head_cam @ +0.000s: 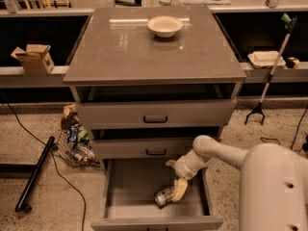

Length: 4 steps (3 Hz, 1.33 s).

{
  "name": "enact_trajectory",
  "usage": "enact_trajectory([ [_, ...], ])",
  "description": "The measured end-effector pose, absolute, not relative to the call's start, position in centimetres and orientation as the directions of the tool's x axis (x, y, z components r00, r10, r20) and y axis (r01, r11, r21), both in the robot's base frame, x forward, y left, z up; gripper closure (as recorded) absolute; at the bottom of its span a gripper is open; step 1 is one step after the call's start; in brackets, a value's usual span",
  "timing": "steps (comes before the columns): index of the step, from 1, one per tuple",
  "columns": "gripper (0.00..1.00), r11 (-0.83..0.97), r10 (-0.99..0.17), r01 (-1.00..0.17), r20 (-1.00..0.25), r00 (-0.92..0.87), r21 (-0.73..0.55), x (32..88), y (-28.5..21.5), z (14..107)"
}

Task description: Pick 7up can from bottom drawer and place on counter

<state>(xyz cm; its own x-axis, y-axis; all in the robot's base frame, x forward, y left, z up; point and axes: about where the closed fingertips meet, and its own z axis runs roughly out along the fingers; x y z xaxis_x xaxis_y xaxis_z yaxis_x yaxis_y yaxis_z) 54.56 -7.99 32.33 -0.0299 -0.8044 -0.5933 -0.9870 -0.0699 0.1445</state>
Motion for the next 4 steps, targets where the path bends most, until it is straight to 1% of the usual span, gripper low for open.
enact_trajectory([
  [1,0.0,-0.086,-0.763,-0.978,-0.644,-0.057,0.188,54.9,-6.8,26.6],
  [2,0.0,-0.088,-0.763,-0.978,-0.644,-0.056,0.189,54.8,-6.8,26.7],
  [3,0.0,-0.087,-0.774,-0.979,-0.632,-0.05,0.183,54.9,-6.7,25.8],
  [4,0.0,-0.156,-0.759,-0.978,-0.651,0.029,0.138,55.7,-6.6,21.8],
])
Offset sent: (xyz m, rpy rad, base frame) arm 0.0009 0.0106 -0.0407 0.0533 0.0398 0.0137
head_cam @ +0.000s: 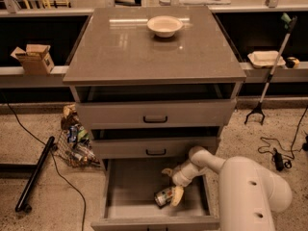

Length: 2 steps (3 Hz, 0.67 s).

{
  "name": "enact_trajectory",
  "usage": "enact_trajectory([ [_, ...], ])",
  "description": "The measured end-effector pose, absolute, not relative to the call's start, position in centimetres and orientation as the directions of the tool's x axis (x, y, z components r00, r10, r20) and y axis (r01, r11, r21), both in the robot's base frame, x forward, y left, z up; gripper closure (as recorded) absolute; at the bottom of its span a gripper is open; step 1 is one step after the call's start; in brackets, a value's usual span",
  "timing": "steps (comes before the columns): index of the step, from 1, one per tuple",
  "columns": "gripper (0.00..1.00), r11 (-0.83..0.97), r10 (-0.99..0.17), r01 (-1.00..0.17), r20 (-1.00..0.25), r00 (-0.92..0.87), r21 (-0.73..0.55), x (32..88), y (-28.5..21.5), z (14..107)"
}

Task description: Pick 7up can from bottom drawer and place on counter

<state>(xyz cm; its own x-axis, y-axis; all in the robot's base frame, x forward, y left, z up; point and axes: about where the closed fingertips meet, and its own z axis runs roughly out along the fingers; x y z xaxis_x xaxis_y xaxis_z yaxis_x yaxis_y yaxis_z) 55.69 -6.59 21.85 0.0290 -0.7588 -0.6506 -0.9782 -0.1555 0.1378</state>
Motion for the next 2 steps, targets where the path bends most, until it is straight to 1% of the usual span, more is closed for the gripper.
enact_trajectory([
  [2,0.0,-0.208,-0.737,-0.976,-0.667,0.11,0.068,56.7,-6.9,16.9],
])
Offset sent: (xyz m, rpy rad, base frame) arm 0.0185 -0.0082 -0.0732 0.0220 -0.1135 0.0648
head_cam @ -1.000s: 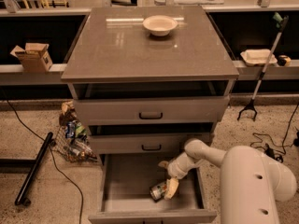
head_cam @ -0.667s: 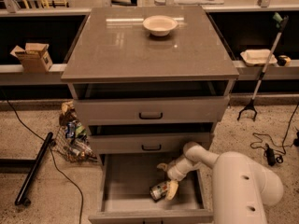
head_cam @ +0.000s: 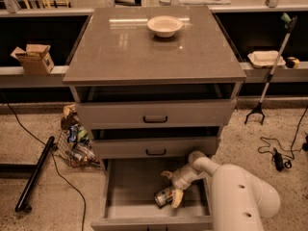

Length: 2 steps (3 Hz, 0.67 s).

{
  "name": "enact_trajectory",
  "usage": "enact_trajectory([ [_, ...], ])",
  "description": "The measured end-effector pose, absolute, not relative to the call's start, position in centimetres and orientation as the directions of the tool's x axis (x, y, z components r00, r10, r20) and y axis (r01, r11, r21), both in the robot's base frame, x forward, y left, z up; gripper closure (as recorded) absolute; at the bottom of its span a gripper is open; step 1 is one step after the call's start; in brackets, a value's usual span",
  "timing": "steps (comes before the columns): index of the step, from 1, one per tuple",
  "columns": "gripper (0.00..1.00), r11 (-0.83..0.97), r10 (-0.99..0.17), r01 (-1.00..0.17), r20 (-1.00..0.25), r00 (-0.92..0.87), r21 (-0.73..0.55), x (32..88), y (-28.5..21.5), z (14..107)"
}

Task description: Pick 7up can from bottom drawer and place on counter

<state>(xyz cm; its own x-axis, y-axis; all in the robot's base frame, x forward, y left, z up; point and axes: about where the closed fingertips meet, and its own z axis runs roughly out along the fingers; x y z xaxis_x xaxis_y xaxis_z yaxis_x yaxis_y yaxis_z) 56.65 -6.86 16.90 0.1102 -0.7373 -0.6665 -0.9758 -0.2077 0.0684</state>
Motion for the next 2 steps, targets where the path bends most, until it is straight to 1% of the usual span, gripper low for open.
enact_trajectory([
  [2,0.0,-0.199,-0.756,-0.978,-0.645,0.113,0.061,56.2,-7.3,13.5],
])
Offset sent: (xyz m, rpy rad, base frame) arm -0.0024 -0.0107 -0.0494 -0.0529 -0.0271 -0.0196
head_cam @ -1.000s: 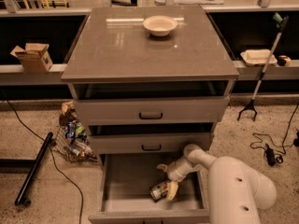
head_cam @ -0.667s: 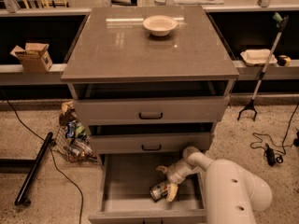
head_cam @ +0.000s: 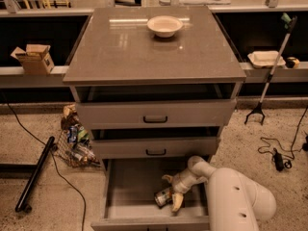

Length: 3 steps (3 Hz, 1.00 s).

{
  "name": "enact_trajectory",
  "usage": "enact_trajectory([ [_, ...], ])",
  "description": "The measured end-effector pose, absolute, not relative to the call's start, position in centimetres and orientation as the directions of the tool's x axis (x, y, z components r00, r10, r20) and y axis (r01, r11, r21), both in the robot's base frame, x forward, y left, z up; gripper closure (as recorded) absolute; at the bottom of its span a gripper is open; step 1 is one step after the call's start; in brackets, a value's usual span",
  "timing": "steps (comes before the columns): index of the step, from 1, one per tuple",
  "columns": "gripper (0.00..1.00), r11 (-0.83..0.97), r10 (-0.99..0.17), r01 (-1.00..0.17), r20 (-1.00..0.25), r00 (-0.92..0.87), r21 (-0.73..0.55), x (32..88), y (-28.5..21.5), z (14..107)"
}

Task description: Pick 7up can from bottom drawer and place on counter

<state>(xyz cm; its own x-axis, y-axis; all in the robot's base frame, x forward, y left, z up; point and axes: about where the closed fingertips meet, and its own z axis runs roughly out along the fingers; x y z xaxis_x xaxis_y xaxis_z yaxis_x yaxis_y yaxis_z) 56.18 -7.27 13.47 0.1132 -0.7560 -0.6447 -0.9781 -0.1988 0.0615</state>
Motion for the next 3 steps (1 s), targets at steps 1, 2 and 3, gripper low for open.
enact_trajectory([
  [1,0.18,-0.188,-0.772,-0.981,-0.626,0.112,0.056,56.15,-7.47,12.49],
  [2,0.42,-0.182,-0.786,-0.982,-0.607,0.119,0.043,56.21,-7.58,12.21],
  [3,0.64,-0.181,-0.792,-0.983,-0.597,0.127,0.031,56.19,-7.58,12.29],
])
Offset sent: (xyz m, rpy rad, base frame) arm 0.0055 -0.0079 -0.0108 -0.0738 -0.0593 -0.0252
